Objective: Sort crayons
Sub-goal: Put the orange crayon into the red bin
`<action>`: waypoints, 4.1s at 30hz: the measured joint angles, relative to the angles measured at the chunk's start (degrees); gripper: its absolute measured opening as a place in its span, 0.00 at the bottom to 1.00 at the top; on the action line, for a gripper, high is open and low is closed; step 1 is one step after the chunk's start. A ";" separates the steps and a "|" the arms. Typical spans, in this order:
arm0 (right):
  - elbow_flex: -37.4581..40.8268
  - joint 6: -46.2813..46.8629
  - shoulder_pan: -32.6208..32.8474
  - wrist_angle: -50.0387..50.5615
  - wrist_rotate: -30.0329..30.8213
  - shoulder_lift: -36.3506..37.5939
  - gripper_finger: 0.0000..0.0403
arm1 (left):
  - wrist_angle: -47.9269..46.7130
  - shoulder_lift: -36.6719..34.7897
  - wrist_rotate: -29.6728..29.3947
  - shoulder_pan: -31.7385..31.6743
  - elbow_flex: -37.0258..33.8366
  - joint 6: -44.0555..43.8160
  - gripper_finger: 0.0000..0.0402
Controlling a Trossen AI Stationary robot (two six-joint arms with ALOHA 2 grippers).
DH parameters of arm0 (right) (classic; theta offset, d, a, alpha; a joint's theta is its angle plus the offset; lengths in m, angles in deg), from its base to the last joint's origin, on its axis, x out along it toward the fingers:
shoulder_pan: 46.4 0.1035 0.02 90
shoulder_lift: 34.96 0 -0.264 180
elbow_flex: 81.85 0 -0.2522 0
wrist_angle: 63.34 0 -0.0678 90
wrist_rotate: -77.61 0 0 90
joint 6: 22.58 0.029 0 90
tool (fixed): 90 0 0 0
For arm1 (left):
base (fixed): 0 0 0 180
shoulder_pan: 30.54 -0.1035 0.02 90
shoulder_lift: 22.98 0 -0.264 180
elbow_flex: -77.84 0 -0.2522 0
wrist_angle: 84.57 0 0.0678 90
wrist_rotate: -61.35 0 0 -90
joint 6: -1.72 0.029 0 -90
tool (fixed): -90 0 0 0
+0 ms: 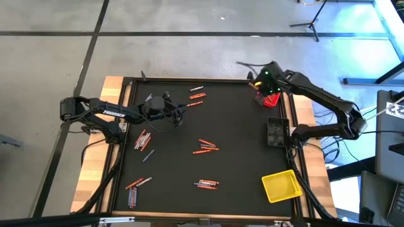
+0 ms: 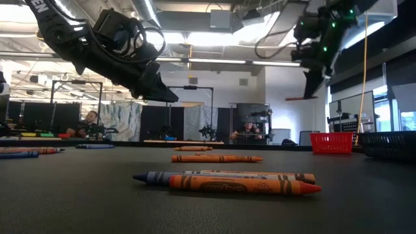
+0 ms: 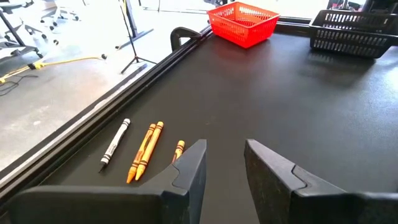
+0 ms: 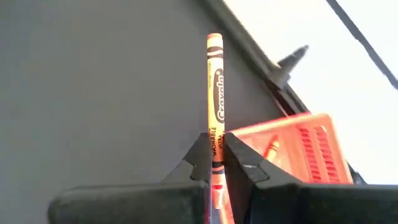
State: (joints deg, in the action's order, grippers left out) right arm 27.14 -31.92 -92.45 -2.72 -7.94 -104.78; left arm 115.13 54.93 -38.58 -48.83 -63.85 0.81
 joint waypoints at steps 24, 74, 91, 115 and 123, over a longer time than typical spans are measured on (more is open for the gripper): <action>13.11 0.11 -11.01 -9.35 2.47 -0.57 0.07 | 0.17 0.00 -0.02 0.00 -0.04 0.04 0.26; 13.07 -1.84 22.14 -62.89 -19.60 -21.12 0.34 | -17.16 10.60 6.74 -5.03 13.15 2.70 0.26; 13.07 -2.43 24.07 -63.87 -15.26 -21.76 0.34 | -31.59 26.84 12.64 -14.54 26.25 6.87 0.26; 13.07 -1.42 24.72 -63.28 -14.48 -21.75 0.34 | -32.36 26.30 15.44 -13.61 26.21 9.60 0.02; 13.11 1.50 29.40 -41.28 -2.34 -9.35 0.34 | -34.00 17.14 12.02 -7.46 24.13 10.56 0.01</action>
State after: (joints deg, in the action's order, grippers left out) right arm 40.24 -30.43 -63.05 -44.00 -10.28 -114.13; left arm 81.12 72.07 -26.57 -56.29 -39.72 11.37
